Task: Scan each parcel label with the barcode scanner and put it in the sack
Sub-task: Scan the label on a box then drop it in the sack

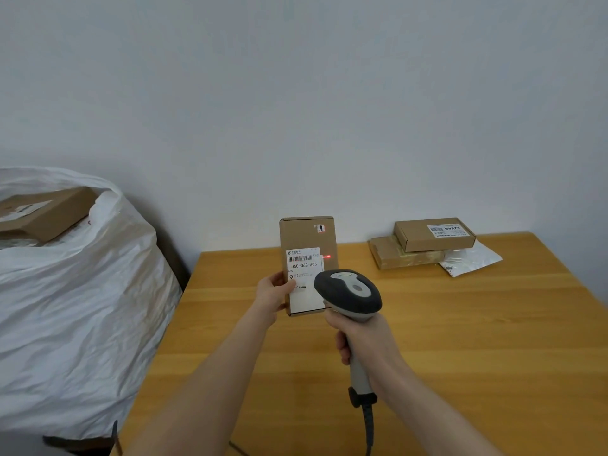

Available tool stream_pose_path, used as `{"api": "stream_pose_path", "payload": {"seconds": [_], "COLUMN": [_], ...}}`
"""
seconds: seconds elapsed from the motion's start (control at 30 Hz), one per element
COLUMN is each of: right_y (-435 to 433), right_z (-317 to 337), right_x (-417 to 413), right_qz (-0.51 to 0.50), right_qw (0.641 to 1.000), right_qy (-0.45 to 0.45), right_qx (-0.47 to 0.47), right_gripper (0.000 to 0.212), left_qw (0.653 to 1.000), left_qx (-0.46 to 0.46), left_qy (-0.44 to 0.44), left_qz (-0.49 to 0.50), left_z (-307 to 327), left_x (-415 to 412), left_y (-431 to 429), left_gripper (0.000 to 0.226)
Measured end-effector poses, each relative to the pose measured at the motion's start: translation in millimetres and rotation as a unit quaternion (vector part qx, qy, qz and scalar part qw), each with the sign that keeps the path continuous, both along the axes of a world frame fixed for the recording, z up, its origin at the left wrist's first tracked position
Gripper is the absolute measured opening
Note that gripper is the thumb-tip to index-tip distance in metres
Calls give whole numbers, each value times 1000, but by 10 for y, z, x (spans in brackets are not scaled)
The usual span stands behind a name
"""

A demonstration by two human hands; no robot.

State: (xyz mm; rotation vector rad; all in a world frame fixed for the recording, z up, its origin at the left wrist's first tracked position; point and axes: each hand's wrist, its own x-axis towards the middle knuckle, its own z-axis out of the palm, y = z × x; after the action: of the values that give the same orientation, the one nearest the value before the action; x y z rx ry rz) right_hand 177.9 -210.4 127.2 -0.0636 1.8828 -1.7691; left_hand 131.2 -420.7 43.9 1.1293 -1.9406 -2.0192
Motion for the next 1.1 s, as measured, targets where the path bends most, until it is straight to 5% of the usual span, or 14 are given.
{"api": "stream_pose_path", "payload": {"seconds": [1.1], "right_y": [14], "right_z": [123], "right_x": [14], "right_qz": [30], "right_qw": [997], "right_qy": [-37], "right_qx": [-62], "right_gripper": [13], "left_qw": [1000], "left_qx": [-10], "left_qy": [4], "left_qz": [10], "left_z": [26], "left_x": [4], "left_y": [16], "left_gripper": [42]}}
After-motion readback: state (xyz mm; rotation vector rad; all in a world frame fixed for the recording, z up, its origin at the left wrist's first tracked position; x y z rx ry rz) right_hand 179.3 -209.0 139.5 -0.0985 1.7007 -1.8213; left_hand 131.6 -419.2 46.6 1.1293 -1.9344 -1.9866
